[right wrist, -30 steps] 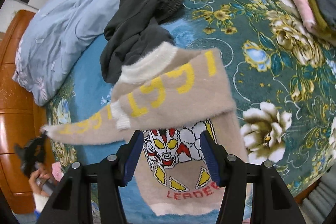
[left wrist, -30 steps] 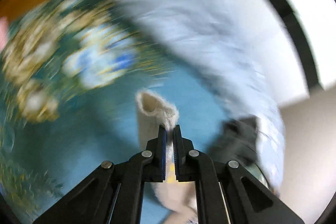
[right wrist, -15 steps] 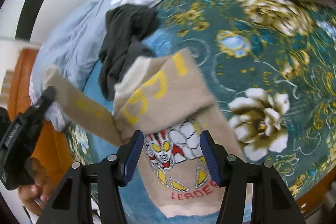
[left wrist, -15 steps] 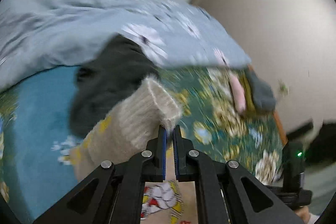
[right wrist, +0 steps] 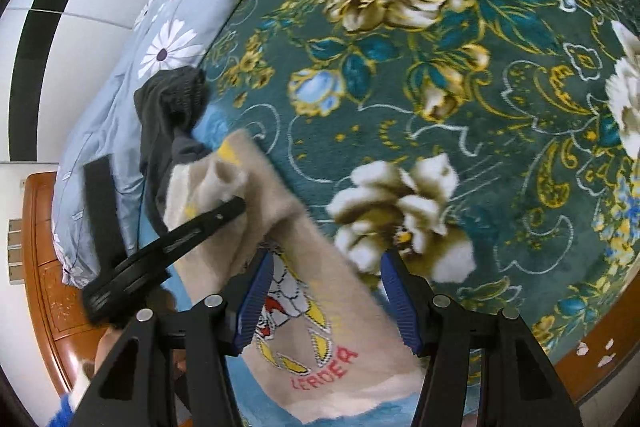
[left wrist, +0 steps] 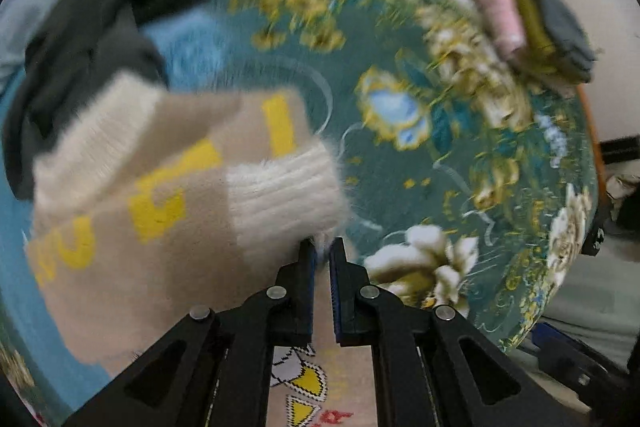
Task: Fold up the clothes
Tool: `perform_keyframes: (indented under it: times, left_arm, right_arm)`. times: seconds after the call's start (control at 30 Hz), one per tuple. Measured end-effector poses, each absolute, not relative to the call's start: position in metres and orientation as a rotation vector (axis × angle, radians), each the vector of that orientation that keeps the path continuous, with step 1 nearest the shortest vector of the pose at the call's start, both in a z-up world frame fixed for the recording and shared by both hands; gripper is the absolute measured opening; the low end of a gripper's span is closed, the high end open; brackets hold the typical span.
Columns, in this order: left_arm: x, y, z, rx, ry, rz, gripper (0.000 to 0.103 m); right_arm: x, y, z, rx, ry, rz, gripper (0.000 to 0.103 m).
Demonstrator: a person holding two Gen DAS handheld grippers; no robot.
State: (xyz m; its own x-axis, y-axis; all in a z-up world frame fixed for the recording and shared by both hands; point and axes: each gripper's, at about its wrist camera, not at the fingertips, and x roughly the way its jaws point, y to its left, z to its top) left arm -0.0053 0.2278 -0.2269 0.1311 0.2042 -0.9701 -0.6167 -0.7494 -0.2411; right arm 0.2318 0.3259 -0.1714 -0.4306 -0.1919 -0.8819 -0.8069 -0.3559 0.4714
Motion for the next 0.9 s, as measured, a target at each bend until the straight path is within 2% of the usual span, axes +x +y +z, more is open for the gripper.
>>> perform_keyframes:
  times: [0.03,0.07,0.13,0.3,0.37,0.47,0.63,0.9]
  left_arm:
    - [-0.007,0.226,-0.23,-1.818,0.364,1.675,0.017]
    - [-0.009,0.222,-0.226,-1.82,0.316,1.674,0.03]
    - [-0.014,0.213,-0.216,-1.817,0.215,1.674,0.042]
    - [-0.025,0.154,-0.171,-1.739,0.014,1.829,0.049]
    - [-0.028,0.112,-0.16,-1.744,-0.105,1.92,0.056]
    - [-0.028,0.047,-0.158,-1.799,-0.242,2.038,0.061]
    - [0.001,-0.047,-0.189,-2.011,-0.229,2.132,0.061]
    - [0.055,-0.106,-0.238,-2.189,-0.275,2.066,0.061]
  right_arm:
    - [0.235,0.329,-0.172,-1.324,1.424,1.837,0.06]
    - [0.238,0.331,-0.172,-1.324,1.421,1.837,0.06]
    - [0.241,0.335,-0.172,-1.326,1.418,1.837,0.06]
    - [0.239,0.337,-0.172,-1.353,1.393,1.873,0.06]
    - [0.234,0.331,-0.173,-1.38,1.367,1.911,0.06]
    - [0.227,0.316,-0.179,-1.428,1.336,1.961,0.066]
    - [0.223,0.285,-0.199,-1.553,1.256,1.981,0.068]
    - [0.22,0.255,-0.229,-1.644,1.115,2.02,0.068]
